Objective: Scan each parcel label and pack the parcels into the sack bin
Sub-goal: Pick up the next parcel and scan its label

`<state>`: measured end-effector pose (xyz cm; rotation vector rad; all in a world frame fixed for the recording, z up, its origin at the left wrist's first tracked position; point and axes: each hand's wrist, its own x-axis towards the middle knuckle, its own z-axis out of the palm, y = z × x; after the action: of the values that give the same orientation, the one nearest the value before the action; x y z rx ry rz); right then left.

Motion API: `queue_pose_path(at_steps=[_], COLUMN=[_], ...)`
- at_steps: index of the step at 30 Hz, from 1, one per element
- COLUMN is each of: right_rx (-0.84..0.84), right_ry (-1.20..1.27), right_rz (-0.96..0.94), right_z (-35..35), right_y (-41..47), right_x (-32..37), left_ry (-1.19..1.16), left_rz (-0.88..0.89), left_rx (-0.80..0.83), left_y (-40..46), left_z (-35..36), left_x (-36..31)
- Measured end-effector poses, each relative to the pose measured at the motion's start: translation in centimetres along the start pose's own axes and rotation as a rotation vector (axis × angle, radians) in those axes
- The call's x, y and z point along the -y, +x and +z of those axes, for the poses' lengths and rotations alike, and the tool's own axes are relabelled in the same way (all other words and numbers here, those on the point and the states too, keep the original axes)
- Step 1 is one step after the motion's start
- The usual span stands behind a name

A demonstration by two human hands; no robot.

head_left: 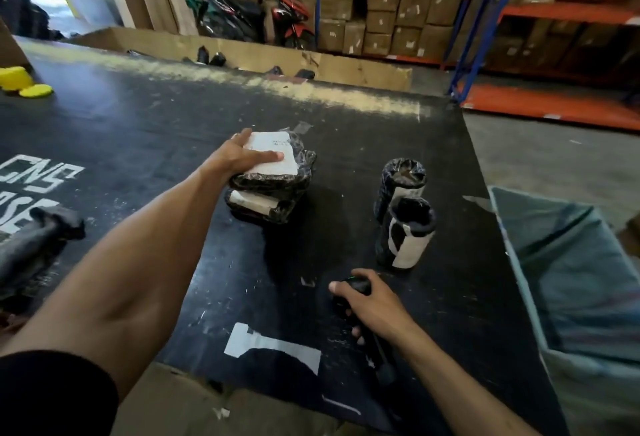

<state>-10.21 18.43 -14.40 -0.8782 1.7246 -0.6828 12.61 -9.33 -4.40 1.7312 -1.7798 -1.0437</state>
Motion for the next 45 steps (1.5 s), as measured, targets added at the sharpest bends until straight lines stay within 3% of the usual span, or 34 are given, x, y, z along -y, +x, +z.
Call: queue_pose_path(at_steps=[5,10,16,24,45], right_rx=[-0.045,-0.089,-0.162,-0.229,-0.253], right_ry=[0.152,0.321,0.217,0.181,0.139], right_rz=[-0.106,-0.369,-0.598,-0.616,-0.616], right_z=[-0.4,-0.6,-0.6,-0.3,-0.7], right_y=[0.6,0.7,-0.3,-0.5,-1.6], right_x=[3.0,9.3,16.0,18.4,16.9], left_ry=[-0.15,-0.232,-0.197,-0.207,-0.238], left_rz=[0.072,0.218,0.301,0.338,0.385], left_rx=[-0.048,-0.161,-0.33,-0.428,-0.436], left_y=[-1.7,-3.7,-6.1,-7.2,-8.4], left_z=[-0.1,1.1,3.1,3.7,4.0], left_x=[0.5,1.9,3.3,4.2,3.1])
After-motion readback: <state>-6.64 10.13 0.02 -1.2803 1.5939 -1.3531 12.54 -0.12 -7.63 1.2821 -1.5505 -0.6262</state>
